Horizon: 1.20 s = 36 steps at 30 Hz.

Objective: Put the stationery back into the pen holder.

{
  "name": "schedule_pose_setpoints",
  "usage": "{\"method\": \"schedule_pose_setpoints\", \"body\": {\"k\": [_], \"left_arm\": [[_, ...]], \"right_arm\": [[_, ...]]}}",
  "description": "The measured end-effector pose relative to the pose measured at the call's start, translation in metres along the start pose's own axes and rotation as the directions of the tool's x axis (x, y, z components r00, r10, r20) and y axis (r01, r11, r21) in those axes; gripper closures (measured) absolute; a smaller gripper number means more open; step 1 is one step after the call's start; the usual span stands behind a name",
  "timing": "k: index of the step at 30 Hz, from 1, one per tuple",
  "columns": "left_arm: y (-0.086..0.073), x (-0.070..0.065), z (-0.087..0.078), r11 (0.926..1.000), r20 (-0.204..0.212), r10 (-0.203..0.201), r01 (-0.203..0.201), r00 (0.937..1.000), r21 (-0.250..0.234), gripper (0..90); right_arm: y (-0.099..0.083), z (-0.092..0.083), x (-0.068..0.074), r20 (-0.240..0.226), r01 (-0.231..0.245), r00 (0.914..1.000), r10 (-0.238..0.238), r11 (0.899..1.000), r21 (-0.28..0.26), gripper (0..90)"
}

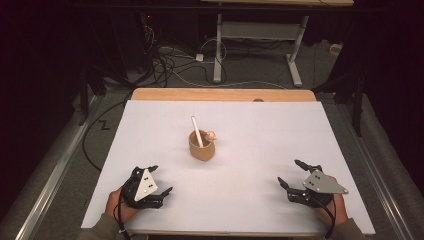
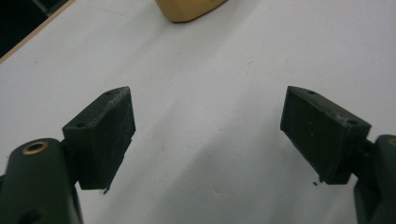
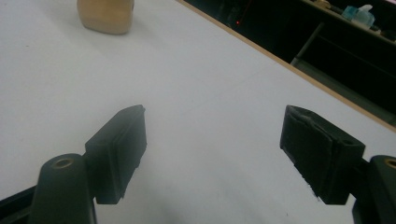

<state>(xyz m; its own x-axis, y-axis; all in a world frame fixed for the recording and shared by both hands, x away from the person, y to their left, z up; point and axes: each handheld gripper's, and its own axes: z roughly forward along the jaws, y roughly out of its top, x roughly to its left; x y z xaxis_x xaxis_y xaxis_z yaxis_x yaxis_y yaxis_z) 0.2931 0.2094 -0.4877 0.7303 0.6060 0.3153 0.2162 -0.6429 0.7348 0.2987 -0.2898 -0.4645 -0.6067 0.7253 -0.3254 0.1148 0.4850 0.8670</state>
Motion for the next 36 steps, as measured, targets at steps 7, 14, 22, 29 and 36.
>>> {"method": "schedule_pose_setpoints", "body": {"k": [7, 14, 22, 29, 36], "left_arm": [[0.001, 0.0, 0.001, 1.0, 0.004, 0.004, -0.004, 1.0, -0.003, 17.2], [0.002, -0.002, 0.002, 0.9999, 0.004, 0.011, -0.011, 0.9999, 0.005, 17.2], [0.001, -0.003, 0.0, 0.9997, 0.004, 0.023, -0.023, 0.9997, 0.009, 17.2], [0.001, -0.003, -0.001, 0.9997, 0.0, 0.024, -0.024, 0.9997, 0.003, 17.2], [0.001, -0.004, 0.0, 0.9996, 0.001, 0.026, -0.026, 0.9997, 0.007, 17.2]], "right_arm": [[-0.013, -0.007, 0.0, 0.005, -0.025, 0.9997, 0.025, 0.999, 0.026, 23.1], [-0.014, -0.009, 0.0, 0.003, -0.033, 0.9995, 0.033, 0.999, 0.008, 23.1], [-0.011, -0.009, 0.001, 0.005, -0.024, 0.9997, 0.024, 1.0, 0.0, 23.1], [-0.009, -0.009, 0.003, 0.006, -0.014, 0.9999, 0.015, 1.0, -0.006, 23.1], [-0.01, -0.01, 0.002, 0.009, -0.023, 0.9997, 0.023, 1.0, -0.008, 23.2]]}}
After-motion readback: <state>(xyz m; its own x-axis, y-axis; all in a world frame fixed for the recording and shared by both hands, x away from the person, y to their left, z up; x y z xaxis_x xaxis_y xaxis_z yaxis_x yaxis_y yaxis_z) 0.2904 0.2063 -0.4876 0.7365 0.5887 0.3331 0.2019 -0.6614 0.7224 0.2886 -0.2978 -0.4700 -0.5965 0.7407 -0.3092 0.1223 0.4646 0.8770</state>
